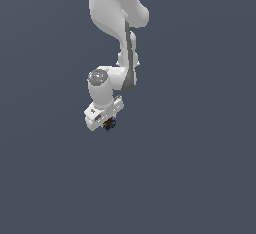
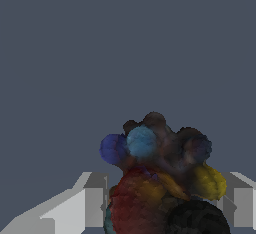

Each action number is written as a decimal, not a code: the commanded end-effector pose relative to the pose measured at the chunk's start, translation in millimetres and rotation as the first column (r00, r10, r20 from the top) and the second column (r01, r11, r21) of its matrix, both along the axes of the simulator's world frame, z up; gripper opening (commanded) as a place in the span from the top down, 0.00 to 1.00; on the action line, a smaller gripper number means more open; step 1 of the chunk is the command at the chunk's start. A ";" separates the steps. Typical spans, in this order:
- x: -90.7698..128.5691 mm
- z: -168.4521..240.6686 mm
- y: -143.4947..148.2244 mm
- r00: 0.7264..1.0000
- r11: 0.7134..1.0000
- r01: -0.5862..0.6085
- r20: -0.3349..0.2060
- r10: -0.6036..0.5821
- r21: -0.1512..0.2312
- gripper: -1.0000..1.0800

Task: Pick up the object and move it to a goal position.

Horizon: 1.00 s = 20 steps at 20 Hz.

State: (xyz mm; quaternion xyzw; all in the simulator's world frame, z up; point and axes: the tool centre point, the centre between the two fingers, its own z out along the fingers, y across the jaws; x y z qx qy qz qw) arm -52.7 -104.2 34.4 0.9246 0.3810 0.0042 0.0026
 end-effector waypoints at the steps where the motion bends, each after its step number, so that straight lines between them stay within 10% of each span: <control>1: 0.3 0.2 -0.2 1.000 1.000 0.000 0.000 0.000 0.000 1.00; 20: 54.7 52.4 -72.4 1.000 1.000 0.001 -0.006 -0.001 0.002 1.00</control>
